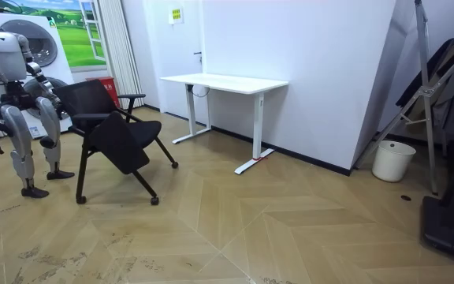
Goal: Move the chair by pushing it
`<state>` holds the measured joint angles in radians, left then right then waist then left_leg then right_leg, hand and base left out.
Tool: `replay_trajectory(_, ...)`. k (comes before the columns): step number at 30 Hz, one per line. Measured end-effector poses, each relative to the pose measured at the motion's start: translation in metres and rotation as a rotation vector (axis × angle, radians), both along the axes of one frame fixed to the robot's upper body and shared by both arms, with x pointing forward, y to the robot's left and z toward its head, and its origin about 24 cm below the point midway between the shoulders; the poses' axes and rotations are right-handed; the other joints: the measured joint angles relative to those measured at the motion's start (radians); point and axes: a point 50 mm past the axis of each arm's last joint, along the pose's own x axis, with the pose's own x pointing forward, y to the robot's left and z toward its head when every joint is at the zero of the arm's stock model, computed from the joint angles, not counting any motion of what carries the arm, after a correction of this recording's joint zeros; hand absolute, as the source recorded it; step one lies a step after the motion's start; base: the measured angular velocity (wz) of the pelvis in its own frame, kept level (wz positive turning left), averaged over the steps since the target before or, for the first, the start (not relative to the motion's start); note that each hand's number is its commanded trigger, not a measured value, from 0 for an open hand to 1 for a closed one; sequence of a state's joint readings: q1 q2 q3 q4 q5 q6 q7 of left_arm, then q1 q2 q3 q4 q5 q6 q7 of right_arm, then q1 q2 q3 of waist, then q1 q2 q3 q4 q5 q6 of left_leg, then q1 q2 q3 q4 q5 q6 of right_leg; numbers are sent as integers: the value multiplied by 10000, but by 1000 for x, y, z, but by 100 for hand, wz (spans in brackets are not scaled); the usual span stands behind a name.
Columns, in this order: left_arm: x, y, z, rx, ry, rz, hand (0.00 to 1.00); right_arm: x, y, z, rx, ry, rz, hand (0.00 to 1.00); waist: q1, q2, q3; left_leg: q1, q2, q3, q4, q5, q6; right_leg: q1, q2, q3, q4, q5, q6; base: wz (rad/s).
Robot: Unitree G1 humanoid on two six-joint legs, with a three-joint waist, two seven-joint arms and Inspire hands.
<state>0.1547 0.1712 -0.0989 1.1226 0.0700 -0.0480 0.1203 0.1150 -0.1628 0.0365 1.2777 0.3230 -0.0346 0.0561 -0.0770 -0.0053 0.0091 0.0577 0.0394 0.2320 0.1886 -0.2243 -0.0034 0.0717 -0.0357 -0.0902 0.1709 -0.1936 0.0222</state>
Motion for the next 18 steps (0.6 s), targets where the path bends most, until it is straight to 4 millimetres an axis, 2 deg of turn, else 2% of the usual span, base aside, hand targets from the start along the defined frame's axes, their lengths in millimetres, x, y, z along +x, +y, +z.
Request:
replay_trajectory(10,6,-3,0,-272,-207,157,0,9,-2,2,55,-594,-732,0,-12,63,-10,89,-1,21,37,0,0,99,-22,-114,-17,0,0,0)
replay_trajectory(18,3,-5,-1,-294,-151,386,0,8,-4,2,-374,-411,-835,0,-12,85,-36,93,-6,10,28,0,0,110,-37,-288,-25,-1,0,0)
